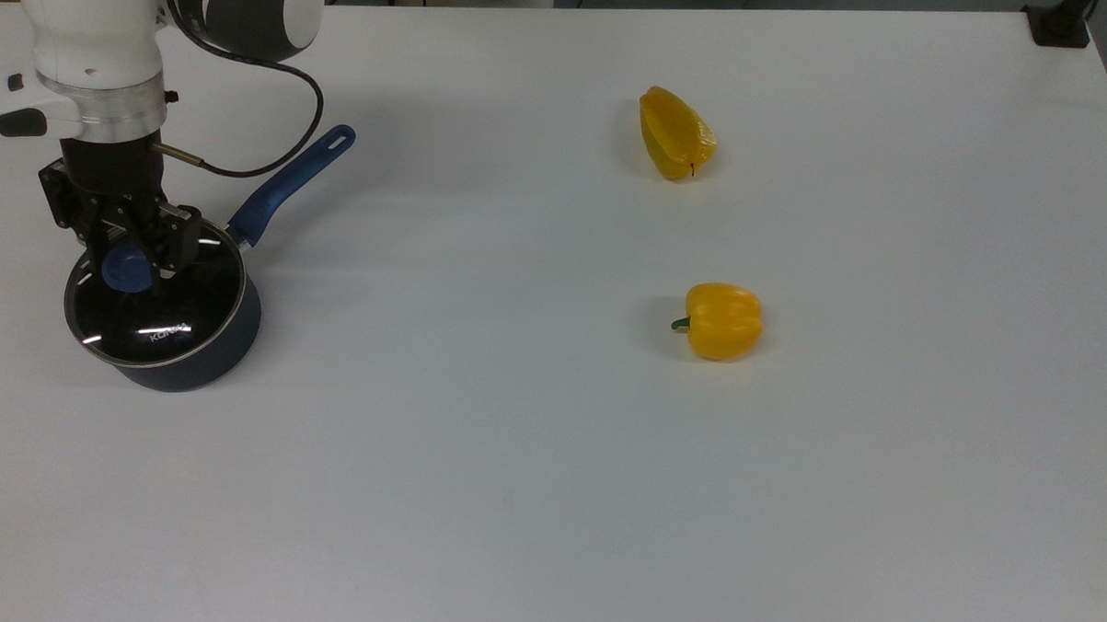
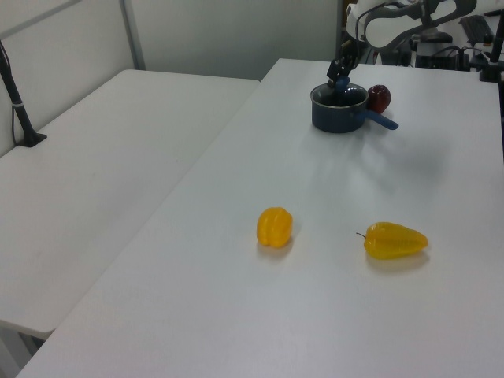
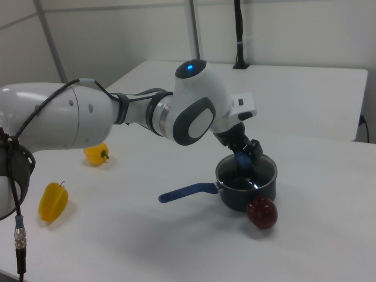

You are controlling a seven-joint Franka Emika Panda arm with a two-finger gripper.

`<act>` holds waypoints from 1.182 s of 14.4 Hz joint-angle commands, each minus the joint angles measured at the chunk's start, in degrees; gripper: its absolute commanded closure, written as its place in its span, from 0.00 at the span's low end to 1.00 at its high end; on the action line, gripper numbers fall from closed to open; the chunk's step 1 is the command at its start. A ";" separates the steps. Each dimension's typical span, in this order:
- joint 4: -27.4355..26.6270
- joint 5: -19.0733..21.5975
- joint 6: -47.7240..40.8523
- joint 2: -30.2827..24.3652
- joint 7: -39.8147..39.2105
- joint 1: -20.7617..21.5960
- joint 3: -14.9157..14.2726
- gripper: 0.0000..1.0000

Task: Open lid
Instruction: 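Close the gripper on the blue lid knob, then lift the glass lid off the saucepan and carry it beside the pot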

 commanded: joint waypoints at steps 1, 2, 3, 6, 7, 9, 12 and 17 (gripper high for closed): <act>-0.75 0.22 -0.91 -1.46 -0.15 0.51 -0.03 0.59; -0.57 0.22 -2.74 -2.16 -0.15 0.51 -0.03 0.59; -0.31 0.22 -4.67 -3.21 -0.24 0.42 -0.03 0.59; -0.22 0.22 -8.29 -6.20 -0.15 0.42 -0.03 0.59; -0.22 0.22 -8.91 -6.82 -0.15 0.51 -0.03 0.59; -0.22 0.22 -9.18 -7.79 -0.06 0.69 0.49 0.59; -0.92 0.14 -9.44 -9.64 4.84 6.03 0.58 0.59; -3.20 -2.13 -9.09 -9.29 17.22 16.48 0.58 0.59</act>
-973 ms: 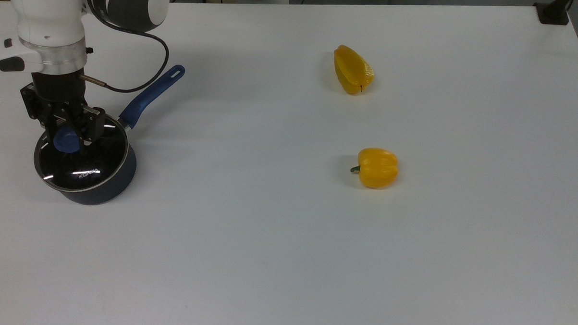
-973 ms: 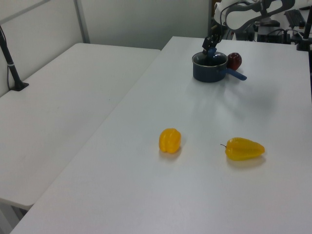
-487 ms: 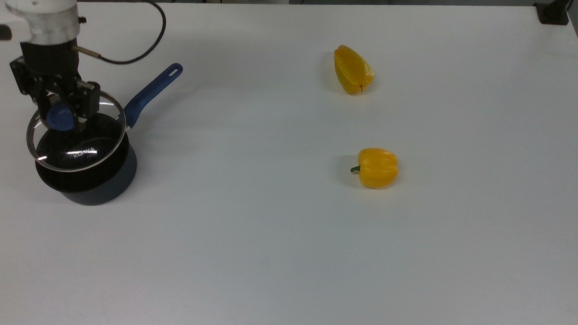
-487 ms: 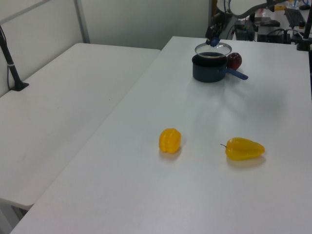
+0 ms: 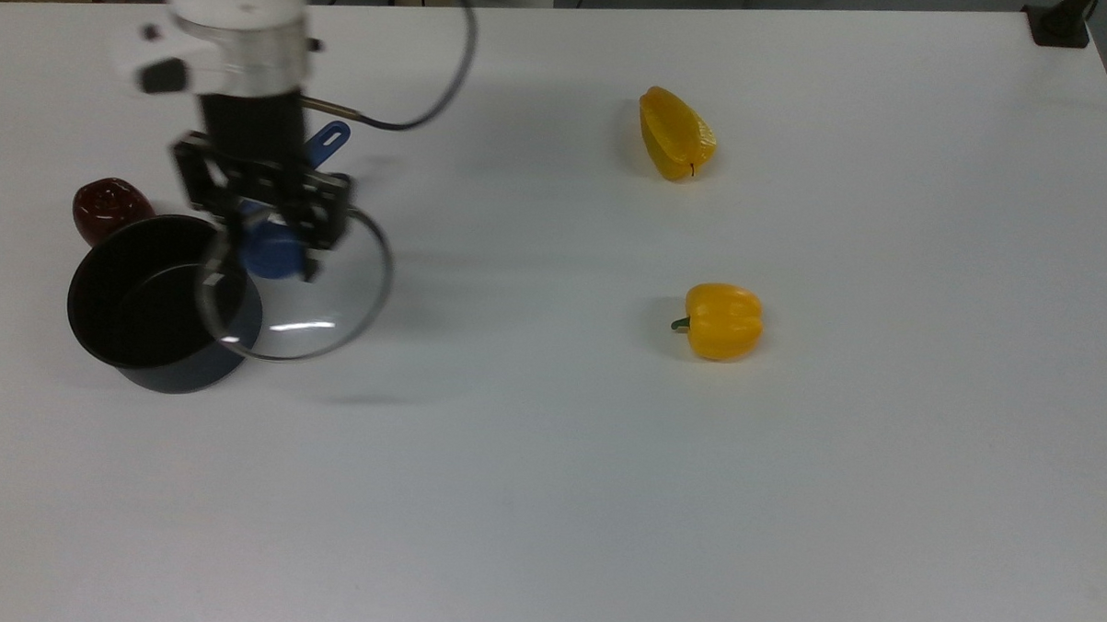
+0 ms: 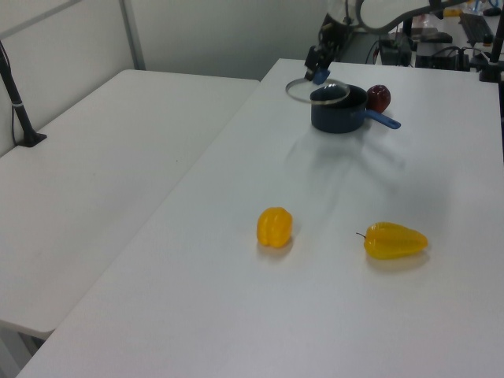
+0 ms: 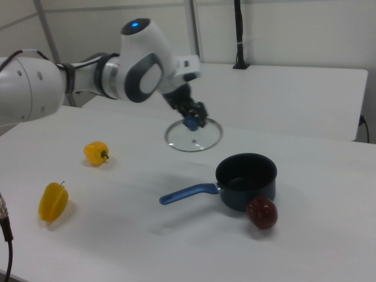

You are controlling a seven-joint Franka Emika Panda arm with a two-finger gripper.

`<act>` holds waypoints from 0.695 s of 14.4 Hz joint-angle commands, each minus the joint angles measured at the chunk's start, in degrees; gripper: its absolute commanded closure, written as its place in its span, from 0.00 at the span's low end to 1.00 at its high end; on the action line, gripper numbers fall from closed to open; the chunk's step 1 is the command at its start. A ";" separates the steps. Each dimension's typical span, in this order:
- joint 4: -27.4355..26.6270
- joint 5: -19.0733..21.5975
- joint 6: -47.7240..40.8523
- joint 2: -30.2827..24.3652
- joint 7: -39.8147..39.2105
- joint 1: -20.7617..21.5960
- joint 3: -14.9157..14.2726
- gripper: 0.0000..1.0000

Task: Open lid
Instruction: 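Lift the glass lid off the saucepan and carry it beside the pot, then lower the glass lid onto the table beside the saucepan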

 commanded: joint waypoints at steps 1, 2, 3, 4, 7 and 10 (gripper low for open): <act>-3.55 -3.26 -0.78 -1.26 8.17 6.50 -0.56 0.59; -4.33 -4.06 -0.61 -0.99 9.66 8.08 -0.56 0.59; -4.86 -4.59 -0.26 -0.38 10.72 9.31 -0.56 0.59; -4.69 -5.03 0.01 1.28 11.25 10.63 -0.56 0.59; -4.78 -5.91 3.34 4.27 11.61 12.05 -0.65 0.59; -4.52 -6.00 4.76 6.48 11.61 12.66 -0.65 0.59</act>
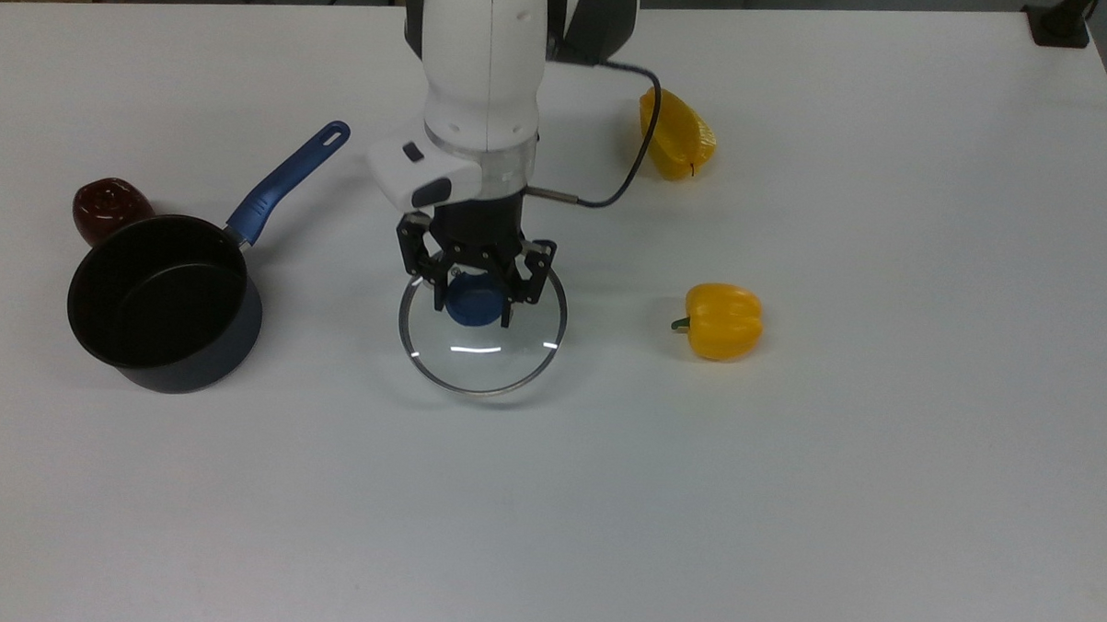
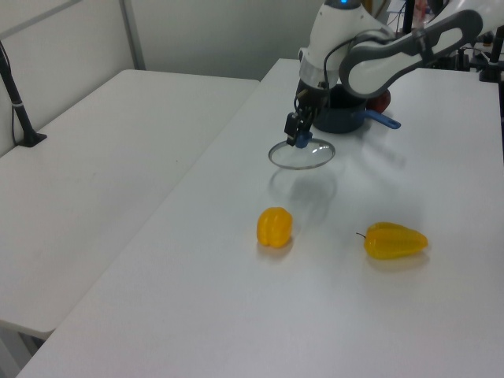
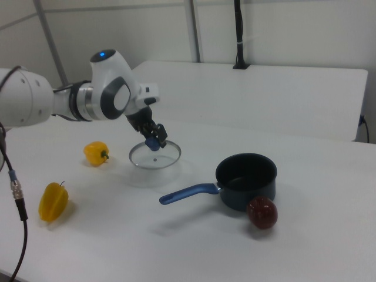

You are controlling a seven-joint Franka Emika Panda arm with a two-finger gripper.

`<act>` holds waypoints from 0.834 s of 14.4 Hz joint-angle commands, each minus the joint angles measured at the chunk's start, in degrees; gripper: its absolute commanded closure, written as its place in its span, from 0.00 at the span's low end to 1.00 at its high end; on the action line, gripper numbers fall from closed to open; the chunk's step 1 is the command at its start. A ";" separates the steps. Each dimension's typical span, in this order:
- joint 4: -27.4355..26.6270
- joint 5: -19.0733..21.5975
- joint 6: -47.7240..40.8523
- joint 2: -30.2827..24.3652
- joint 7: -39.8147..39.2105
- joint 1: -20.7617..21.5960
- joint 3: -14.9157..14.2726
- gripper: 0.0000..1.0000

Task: Open lid
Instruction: 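Lower the glass lid onto the table beside the saucepan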

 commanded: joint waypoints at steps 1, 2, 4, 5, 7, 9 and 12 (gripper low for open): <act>0.07 -1.29 2.42 2.28 0.93 1.20 -0.68 0.58; 0.16 -1.72 2.94 2.90 0.93 1.64 -0.77 0.58; 0.07 -2.34 5.04 3.52 0.93 1.73 -0.68 0.58; -0.01 -2.34 6.01 4.05 0.93 1.82 -0.68 0.58; 0.07 -2.43 6.29 4.58 0.93 1.82 -0.77 0.53; -0.01 -2.43 6.29 4.58 0.93 1.82 -0.77 0.45; -0.28 -2.43 5.94 4.67 0.93 1.91 -0.68 0.37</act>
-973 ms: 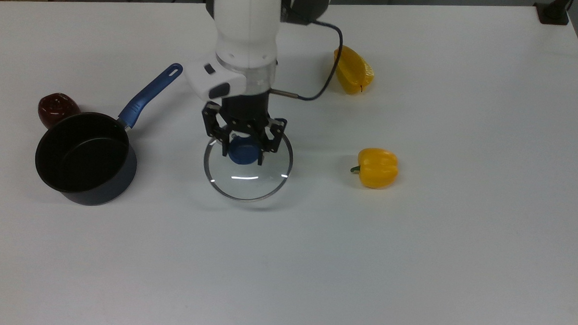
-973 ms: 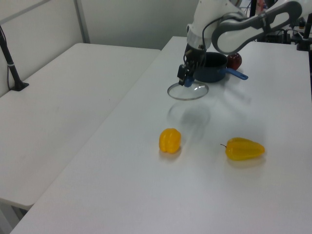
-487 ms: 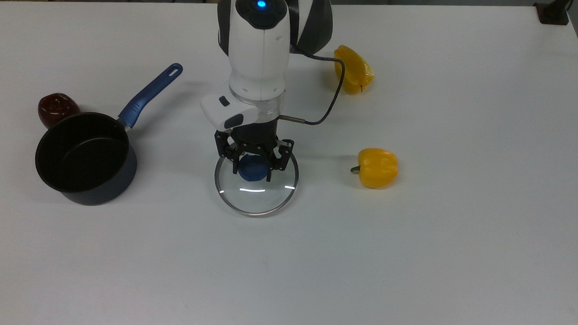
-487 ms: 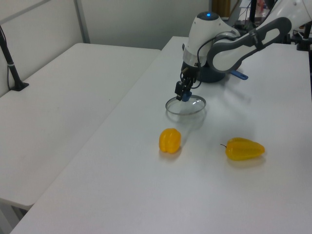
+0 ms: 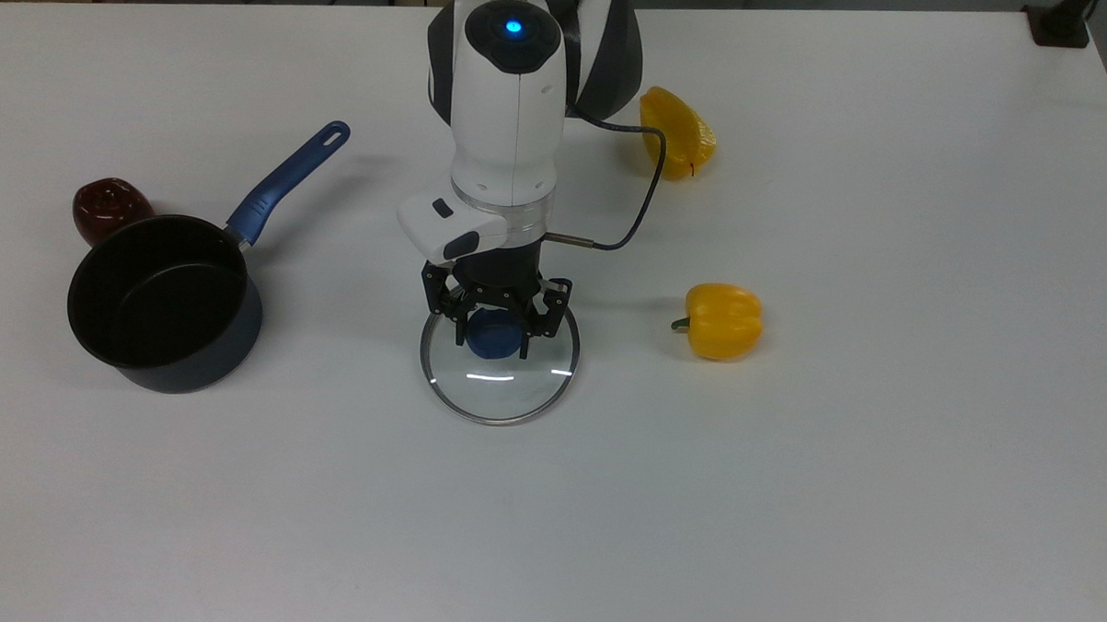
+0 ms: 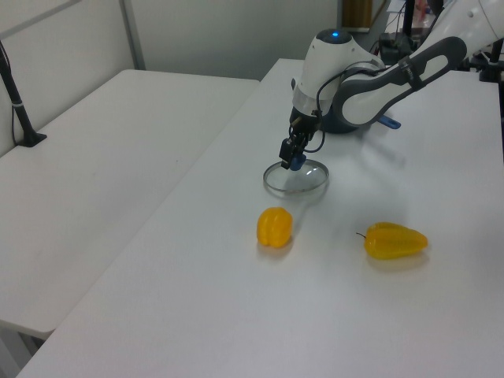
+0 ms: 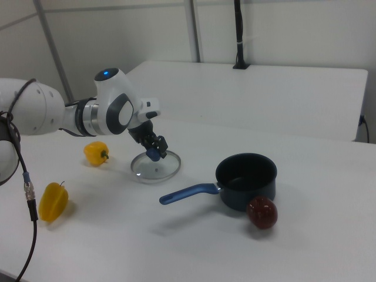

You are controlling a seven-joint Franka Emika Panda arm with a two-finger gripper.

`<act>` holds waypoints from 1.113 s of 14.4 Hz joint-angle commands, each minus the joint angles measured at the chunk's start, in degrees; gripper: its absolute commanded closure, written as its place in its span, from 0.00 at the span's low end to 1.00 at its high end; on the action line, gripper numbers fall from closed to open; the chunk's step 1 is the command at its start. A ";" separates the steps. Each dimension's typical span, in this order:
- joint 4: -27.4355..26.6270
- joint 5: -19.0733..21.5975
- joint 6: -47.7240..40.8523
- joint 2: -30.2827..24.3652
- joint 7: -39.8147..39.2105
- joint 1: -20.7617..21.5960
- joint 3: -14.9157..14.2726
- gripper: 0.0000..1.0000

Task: Open lid
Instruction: 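Lower the glass lid onto the table beside the saucepan, then open the gripper to release the lid knob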

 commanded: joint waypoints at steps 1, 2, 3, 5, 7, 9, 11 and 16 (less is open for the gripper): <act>-0.41 -1.10 0.81 -0.28 0.93 0.84 -0.75 0.36; -0.41 -1.10 0.72 -0.10 0.93 1.19 -0.75 0.36; -0.41 -1.01 0.72 0.34 0.93 1.46 -0.75 0.36; -0.32 -1.01 0.64 0.69 1.01 1.55 -0.75 0.30; -0.32 -1.10 0.55 0.69 1.01 1.55 -0.75 0.23; -0.23 -1.01 0.37 0.52 1.10 1.55 -0.75 0.00; 0.12 -1.01 -1.55 -0.10 1.28 1.55 -0.75 0.00; 0.12 -1.01 -11.38 -7.29 0.75 0.93 -0.93 0.00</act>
